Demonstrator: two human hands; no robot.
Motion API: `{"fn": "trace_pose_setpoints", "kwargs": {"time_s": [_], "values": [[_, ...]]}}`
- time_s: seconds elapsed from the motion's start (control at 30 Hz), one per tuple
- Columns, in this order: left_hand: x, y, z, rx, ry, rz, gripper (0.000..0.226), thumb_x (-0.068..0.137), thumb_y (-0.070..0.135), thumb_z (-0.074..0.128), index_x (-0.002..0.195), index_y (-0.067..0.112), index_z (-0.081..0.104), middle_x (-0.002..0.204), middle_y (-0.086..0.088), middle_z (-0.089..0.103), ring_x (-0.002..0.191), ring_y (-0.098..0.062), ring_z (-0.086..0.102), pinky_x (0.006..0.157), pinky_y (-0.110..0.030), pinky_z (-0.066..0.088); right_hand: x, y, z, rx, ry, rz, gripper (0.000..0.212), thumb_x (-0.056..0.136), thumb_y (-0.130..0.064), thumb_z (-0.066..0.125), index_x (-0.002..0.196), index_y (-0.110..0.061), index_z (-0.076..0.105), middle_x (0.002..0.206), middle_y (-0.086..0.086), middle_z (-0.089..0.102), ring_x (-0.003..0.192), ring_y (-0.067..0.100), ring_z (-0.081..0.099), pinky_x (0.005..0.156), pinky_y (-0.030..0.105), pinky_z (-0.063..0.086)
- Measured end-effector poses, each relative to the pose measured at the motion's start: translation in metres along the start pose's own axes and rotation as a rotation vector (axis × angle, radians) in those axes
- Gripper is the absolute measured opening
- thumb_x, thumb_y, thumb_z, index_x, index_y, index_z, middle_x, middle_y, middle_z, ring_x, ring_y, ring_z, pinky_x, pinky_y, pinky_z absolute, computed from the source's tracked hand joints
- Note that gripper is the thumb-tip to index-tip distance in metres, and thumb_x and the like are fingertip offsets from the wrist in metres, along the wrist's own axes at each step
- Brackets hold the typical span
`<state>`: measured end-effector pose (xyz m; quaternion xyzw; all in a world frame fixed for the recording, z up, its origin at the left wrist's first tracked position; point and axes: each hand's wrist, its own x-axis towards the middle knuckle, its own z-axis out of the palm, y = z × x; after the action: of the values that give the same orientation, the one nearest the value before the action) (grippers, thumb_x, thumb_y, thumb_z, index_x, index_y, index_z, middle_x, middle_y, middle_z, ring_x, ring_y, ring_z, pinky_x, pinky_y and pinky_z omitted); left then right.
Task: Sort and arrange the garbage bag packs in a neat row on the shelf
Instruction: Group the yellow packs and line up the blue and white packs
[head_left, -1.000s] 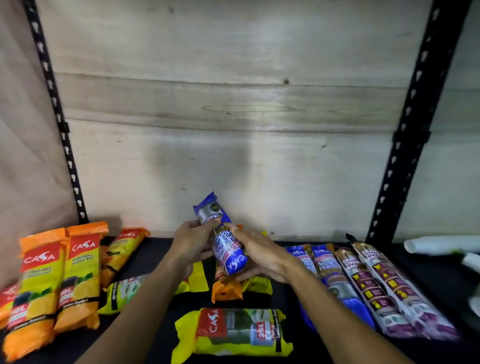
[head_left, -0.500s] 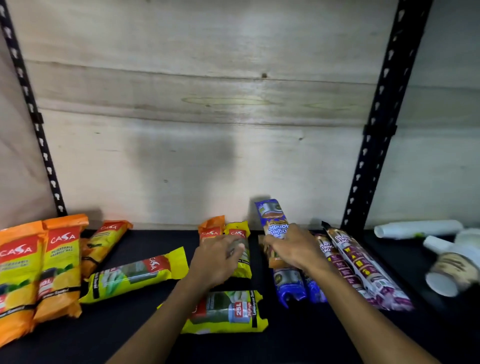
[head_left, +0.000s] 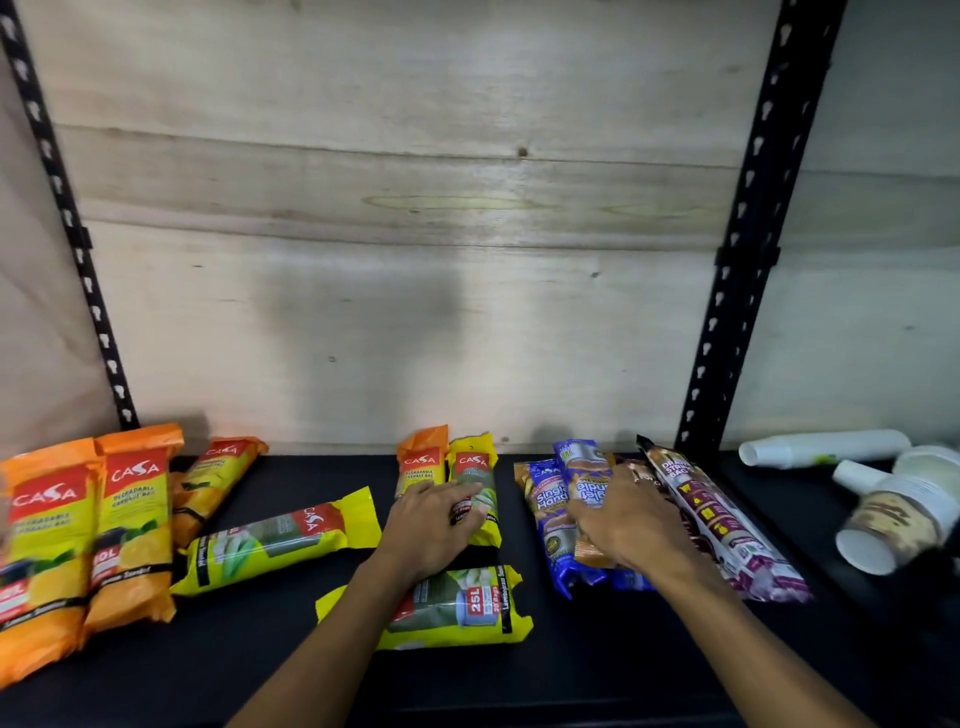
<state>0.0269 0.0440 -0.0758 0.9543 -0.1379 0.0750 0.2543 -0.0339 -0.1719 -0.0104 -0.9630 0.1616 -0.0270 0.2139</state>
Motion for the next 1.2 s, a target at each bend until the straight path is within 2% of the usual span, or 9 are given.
{"fn": "trace_pose_setpoints", "kwargs": {"time_s": [0.07, 0.13, 0.4, 0.67, 0.77, 0.87, 1.03, 1.1, 1.2], "values": [[-0.001, -0.001, 0.000, -0.006, -0.009, -0.008, 0.047, 0.096, 0.053, 0.046, 0.141, 0.038, 0.049, 0.149, 0.009, 0.047, 0.143, -0.020, 0.029, 0.115, -0.036, 0.022, -0.003, 0.001, 0.001, -0.023, -0.015, -0.030, 0.083, 0.089, -0.058, 0.056, 0.156, -0.025, 0.019, 0.156, 0.013, 0.036, 0.135, 0.035, 0.045, 0.103, 0.045, 0.043], [-0.001, -0.002, 0.000, -0.007, -0.014, -0.010, 0.047, 0.096, 0.052, 0.046, 0.141, 0.037, 0.049, 0.149, 0.010, 0.047, 0.143, -0.019, 0.029, 0.116, -0.035, 0.021, -0.004, 0.000, -0.001, -0.076, -0.044, -0.058, 0.082, 0.090, -0.059, 0.053, 0.157, -0.035, 0.014, 0.162, 0.012, 0.026, 0.139, 0.037, 0.041, 0.105, 0.047, 0.042], [0.000, -0.003, 0.002, -0.017, -0.014, -0.019, 0.048, 0.096, 0.054, 0.045, 0.141, 0.038, 0.048, 0.148, 0.011, 0.048, 0.144, -0.021, 0.027, 0.115, -0.038, 0.023, 0.004, -0.004, 0.000, -0.156, -0.079, -0.061, 0.078, 0.092, -0.057, 0.051, 0.158, -0.034, 0.016, 0.165, 0.013, 0.016, 0.144, 0.037, 0.034, 0.109, 0.047, 0.038], [0.000, -0.006, 0.003, -0.019, -0.008, -0.011, 0.049, 0.096, 0.055, 0.045, 0.141, 0.037, 0.047, 0.148, 0.009, 0.048, 0.143, -0.020, 0.028, 0.115, -0.037, 0.022, 0.007, -0.010, -0.004, -0.255, -0.102, -0.047, 0.078, 0.092, -0.054, 0.055, 0.156, -0.026, 0.021, 0.157, 0.015, 0.034, 0.139, 0.036, 0.039, 0.106, 0.046, 0.039], [0.000, -0.003, -0.003, -0.125, -0.011, -0.006, 0.047, 0.095, 0.050, 0.050, 0.139, 0.033, 0.051, 0.139, 0.005, 0.056, 0.135, -0.020, 0.042, 0.113, -0.039, 0.033, 0.002, -0.029, -0.004, -0.416, 0.067, -0.054, 0.062, 0.094, -0.051, 0.050, 0.144, -0.016, 0.043, 0.149, 0.018, 0.039, 0.135, 0.037, 0.035, 0.109, 0.045, 0.032], [0.006, -0.007, -0.017, -0.232, 0.112, -0.074, 0.044, 0.093, 0.047, 0.055, 0.131, 0.027, 0.061, 0.129, 0.000, 0.064, 0.121, -0.020, 0.057, 0.103, -0.039, 0.045, 0.002, -0.056, 0.009, -0.321, 0.229, -0.224, 0.052, 0.094, -0.051, 0.046, 0.126, -0.013, 0.058, 0.131, 0.016, 0.055, 0.121, 0.035, 0.043, 0.100, 0.042, 0.035], [0.001, -0.054, -0.057, 0.059, 0.173, -0.209, 0.045, 0.087, 0.054, 0.056, 0.123, 0.029, 0.065, 0.126, 0.003, 0.066, 0.117, -0.020, 0.060, 0.095, -0.039, 0.051, 0.013, -0.108, 0.044, 0.003, 0.026, -0.370, 0.043, 0.094, -0.043, 0.053, 0.114, -0.008, 0.066, 0.117, 0.016, 0.065, 0.113, 0.035, 0.059, 0.088, 0.038, 0.047], [-0.008, -0.079, -0.073, 0.142, 0.102, -0.260, 0.049, 0.083, 0.058, 0.058, 0.123, 0.031, 0.064, 0.127, 0.006, 0.065, 0.116, -0.018, 0.060, 0.095, -0.040, 0.051, 0.019, -0.129, 0.059, -0.006, -0.045, -0.393, 0.042, 0.093, -0.044, 0.055, 0.109, -0.007, 0.064, 0.114, 0.016, 0.068, 0.109, 0.035, 0.063, 0.079, 0.035, 0.047], [-0.024, -0.108, -0.096, 0.191, -0.094, -0.272, 0.063, 0.076, 0.066, 0.061, 0.128, 0.032, 0.059, 0.129, 0.009, 0.063, 0.113, -0.014, 0.059, 0.096, -0.035, 0.050, 0.024, -0.155, 0.079, -0.050, -0.122, -0.384, 0.046, 0.093, -0.041, 0.057, 0.120, -0.004, 0.062, 0.124, 0.015, 0.066, 0.114, 0.034, 0.062, 0.082, 0.034, 0.047]]}}
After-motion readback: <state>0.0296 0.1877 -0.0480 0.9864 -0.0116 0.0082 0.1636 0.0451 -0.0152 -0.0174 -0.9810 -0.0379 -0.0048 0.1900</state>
